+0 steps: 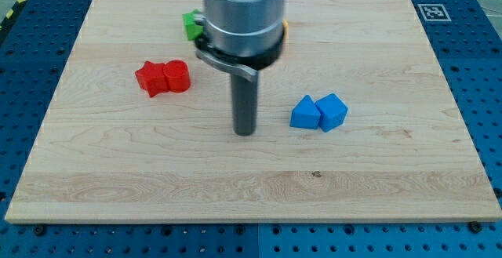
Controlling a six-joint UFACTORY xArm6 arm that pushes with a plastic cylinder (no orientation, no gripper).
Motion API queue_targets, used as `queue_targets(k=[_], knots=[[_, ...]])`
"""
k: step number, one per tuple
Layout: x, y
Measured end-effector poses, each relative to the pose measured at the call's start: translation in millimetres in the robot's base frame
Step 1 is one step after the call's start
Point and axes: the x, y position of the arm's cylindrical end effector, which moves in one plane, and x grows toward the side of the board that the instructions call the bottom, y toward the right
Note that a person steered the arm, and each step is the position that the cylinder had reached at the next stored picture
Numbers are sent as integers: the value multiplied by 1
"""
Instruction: Move the yellow heart above the blue triangle
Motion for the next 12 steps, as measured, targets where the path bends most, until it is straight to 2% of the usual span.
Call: queue_targets(k=[1, 2, 4, 5, 7, 9, 10, 12], knots=[[-19, -19], [-58, -28], [-127, -24], [-148, -18], [-161, 23], [-187, 24], [-187, 47], [-187, 58]])
